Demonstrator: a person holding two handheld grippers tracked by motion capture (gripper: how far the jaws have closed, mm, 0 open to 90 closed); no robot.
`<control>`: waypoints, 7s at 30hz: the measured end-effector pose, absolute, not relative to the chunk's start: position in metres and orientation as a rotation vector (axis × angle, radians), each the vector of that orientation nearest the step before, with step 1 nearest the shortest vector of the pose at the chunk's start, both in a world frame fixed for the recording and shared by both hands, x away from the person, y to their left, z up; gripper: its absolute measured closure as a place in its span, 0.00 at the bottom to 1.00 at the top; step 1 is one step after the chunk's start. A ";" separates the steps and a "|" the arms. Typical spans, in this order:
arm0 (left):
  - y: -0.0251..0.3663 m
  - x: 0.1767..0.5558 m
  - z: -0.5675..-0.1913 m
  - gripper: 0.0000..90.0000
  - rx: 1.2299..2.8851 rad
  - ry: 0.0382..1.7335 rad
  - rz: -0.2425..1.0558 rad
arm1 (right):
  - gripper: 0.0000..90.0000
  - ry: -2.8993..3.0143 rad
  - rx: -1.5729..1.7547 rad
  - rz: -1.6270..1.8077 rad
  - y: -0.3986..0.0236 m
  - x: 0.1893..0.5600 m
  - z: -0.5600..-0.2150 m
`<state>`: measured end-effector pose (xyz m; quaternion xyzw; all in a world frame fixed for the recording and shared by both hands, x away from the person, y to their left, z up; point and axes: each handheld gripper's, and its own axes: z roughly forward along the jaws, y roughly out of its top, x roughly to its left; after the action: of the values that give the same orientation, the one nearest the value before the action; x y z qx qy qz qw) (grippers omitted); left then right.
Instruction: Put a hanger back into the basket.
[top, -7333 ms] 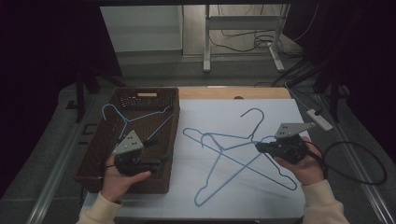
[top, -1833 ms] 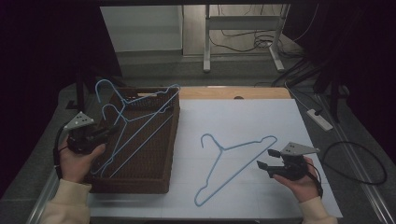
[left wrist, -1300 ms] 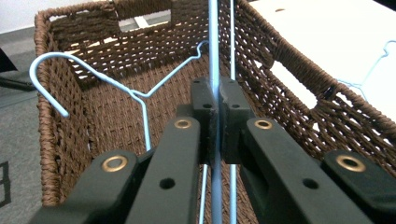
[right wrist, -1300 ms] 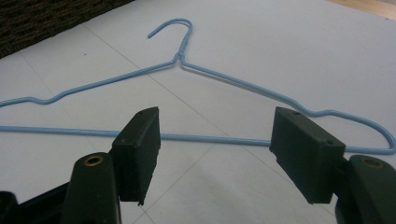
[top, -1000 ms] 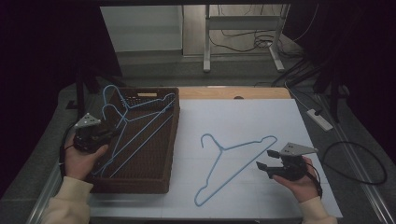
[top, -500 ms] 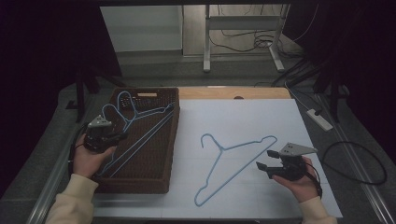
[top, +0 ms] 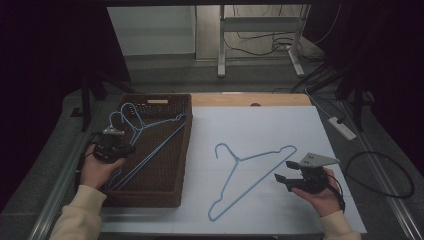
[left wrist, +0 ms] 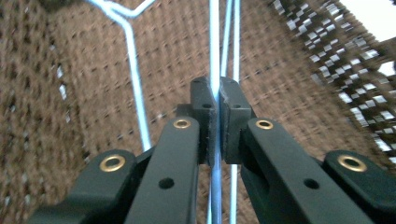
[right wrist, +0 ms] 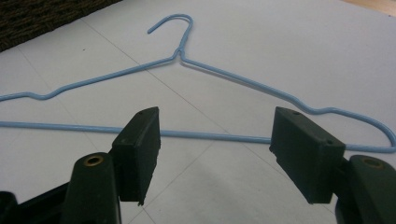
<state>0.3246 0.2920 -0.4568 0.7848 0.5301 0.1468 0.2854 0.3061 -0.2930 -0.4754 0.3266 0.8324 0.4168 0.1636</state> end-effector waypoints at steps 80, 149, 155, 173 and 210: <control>0.221 0.245 -0.432 0.38 1.863 0.940 0.353 | 0.37 2.389 0.976 1.148 -0.285 0.304 -0.476; 0.212 0.241 -0.435 0.37 1.903 0.905 0.375 | 0.64 2.679 1.079 0.552 -0.113 0.424 -0.501; 0.213 0.241 -0.435 0.37 1.902 0.905 0.376 | 0.79 2.702 1.112 0.485 -0.105 0.426 -0.502; 0.211 0.239 -0.433 0.37 1.900 0.896 0.377 | 0.96 2.631 1.236 0.543 -0.112 0.420 -0.493; 0.150 0.245 -0.430 0.37 1.957 0.854 0.300 | 0.96 2.491 1.166 0.871 -0.151 0.383 -0.455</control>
<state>0.2448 0.1497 -0.4296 0.7997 0.3490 0.1224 0.4730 0.3831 -0.1508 -0.4554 0.4008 0.8563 0.2994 0.1282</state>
